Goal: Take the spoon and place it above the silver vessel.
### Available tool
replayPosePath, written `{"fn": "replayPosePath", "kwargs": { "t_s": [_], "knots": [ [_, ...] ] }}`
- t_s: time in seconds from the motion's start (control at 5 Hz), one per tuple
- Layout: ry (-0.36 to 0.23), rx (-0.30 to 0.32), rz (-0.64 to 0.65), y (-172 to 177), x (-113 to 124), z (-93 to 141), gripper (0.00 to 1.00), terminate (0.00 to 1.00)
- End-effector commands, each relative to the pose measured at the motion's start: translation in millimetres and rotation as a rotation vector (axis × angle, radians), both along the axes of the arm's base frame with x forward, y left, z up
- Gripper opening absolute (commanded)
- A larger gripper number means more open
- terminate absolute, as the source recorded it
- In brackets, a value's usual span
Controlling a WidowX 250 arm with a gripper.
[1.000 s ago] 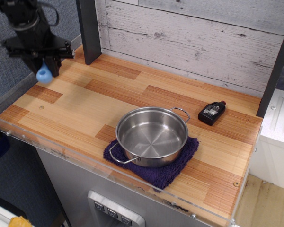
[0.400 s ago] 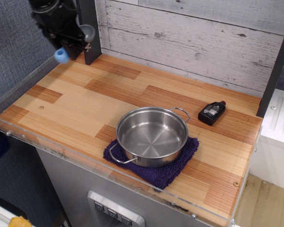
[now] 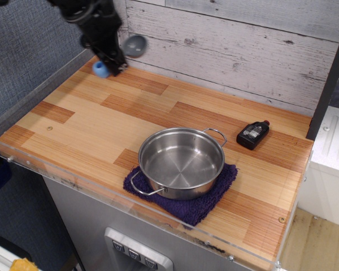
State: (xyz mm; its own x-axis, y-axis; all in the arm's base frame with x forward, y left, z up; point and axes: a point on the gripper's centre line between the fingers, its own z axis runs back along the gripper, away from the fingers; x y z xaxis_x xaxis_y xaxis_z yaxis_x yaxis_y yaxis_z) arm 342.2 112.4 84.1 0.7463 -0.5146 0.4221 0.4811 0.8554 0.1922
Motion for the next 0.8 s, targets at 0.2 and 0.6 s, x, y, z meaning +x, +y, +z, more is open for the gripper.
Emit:
{"fn": "replayPosePath", "kwargs": {
  "t_s": [0.2,0.6],
  "knots": [
    [0.051,0.127,-0.443,-71,25,-17,0.00,0.00],
    [0.123,0.155,-0.639,-95,26,-49,0.00,0.00]
  ]
}}
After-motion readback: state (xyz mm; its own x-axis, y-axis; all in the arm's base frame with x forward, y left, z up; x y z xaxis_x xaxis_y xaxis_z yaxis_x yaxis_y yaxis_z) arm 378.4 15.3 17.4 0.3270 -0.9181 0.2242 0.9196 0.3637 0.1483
